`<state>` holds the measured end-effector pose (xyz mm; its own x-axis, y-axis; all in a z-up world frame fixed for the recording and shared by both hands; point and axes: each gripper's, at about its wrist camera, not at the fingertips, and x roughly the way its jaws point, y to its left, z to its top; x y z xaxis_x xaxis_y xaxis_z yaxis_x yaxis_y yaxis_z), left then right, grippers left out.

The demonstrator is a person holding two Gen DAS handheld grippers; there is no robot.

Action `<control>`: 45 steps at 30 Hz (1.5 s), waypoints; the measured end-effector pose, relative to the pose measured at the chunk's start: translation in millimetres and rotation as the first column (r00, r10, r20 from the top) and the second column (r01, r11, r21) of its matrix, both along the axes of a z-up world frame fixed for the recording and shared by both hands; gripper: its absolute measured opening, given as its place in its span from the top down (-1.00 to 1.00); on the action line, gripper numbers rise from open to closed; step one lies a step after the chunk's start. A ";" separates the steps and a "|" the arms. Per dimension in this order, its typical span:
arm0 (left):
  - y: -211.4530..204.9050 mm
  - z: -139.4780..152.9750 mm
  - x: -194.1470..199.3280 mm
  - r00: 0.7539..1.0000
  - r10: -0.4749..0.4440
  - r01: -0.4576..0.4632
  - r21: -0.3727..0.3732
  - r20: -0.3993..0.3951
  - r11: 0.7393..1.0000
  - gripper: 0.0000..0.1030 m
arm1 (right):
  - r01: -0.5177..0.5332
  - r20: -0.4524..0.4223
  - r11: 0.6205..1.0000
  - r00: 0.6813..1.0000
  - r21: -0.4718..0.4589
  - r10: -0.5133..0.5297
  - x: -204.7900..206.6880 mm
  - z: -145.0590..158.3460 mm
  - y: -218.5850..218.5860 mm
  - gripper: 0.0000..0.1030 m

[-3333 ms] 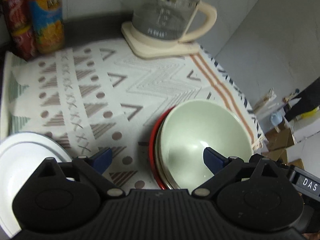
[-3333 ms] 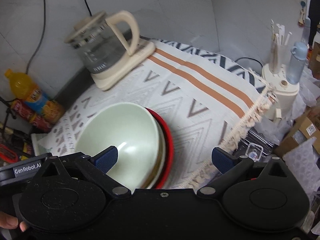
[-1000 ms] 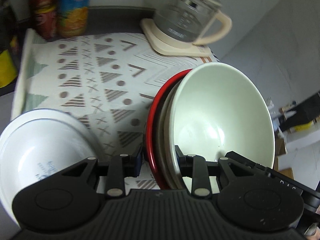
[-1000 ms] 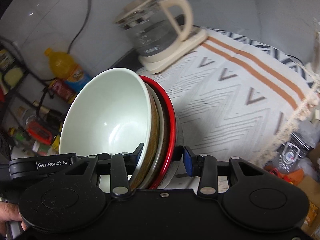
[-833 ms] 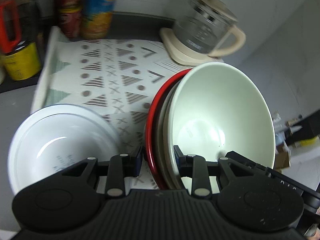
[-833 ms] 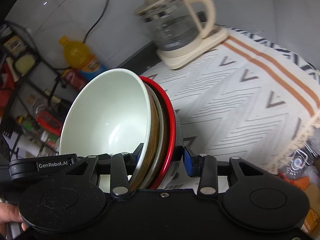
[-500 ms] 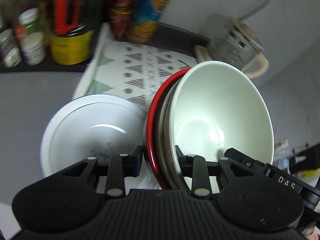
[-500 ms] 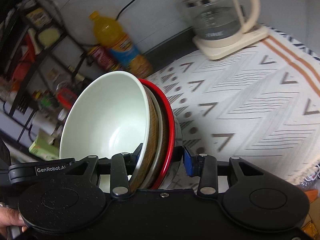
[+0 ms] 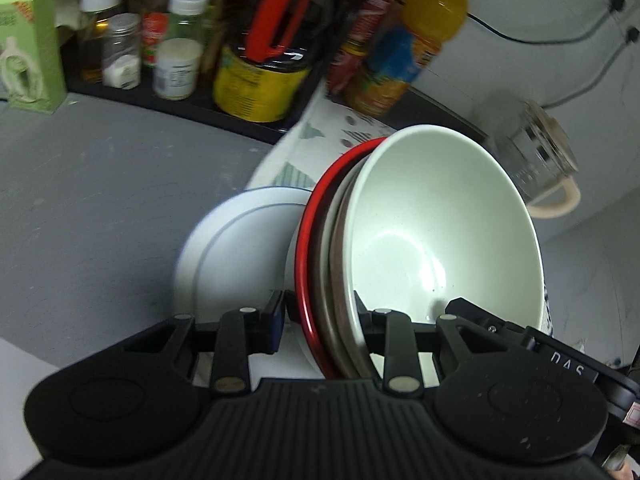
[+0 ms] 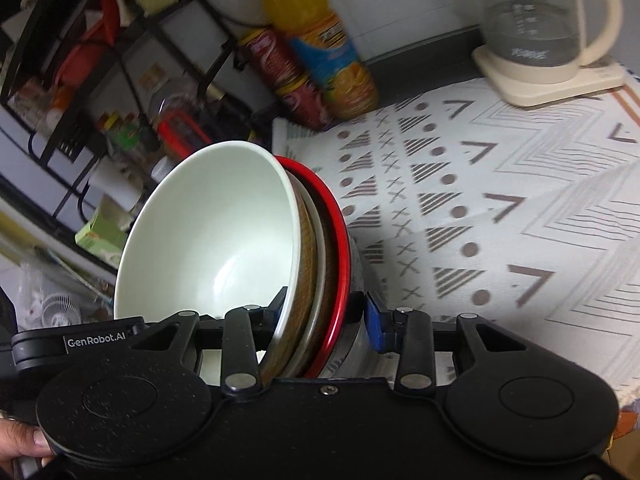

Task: Organize plates and bowls
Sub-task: 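Lift the nested bowls with both grippers and carry them over the plate stack, then lower the nested bowls onto the 'BAKERY' plate and open both grippers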

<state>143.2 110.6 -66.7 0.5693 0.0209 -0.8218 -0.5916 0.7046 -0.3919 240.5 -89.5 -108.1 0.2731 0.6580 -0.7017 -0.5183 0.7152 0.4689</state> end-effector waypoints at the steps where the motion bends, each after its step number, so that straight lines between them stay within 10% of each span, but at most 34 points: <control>1: 2.8 -1.0 -2.1 1.000 0.010 -0.010 0.001 -0.005 1.000 0.43 | -0.011 -0.001 1.000 1.000 -0.006 0.011 -1.0 -1.2 4.8 0.28; 27: 33.2 -49.7 -11.7 0.996 -0.022 0.015 -0.083 -0.088 0.996 0.35 | -0.051 -0.088 0.987 0.995 -0.149 0.038 -1.3 -37.5 41.1 0.30; 31: 41.6 -49.9 -8.7 0.994 -0.055 0.044 -0.110 -0.094 0.993 0.35 | -0.035 -0.098 0.988 0.995 -0.148 0.021 -2.1 -36.4 38.1 -0.09; 33: 44.1 -46.7 -6.8 0.991 -0.082 0.071 -0.106 -0.104 0.992 0.26 | -0.020 -0.117 0.993 0.993 -0.118 0.006 -0.1 -34.5 33.1 -0.34; 37: 53.2 -38.3 -9.0 0.991 -0.082 0.071 -0.110 -0.106 0.991 -0.62 | -0.008 -0.136 0.995 0.991 -0.099 -0.005 2.9 -30.8 28.8 -0.53; 45: 69.1 -26.0 4.2 0.976 -0.188 0.185 -0.040 -0.105 0.982 -0.70 | 0.044 -0.133 0.998 0.990 -0.048 -0.050 4.1 -27.2 33.0 -0.69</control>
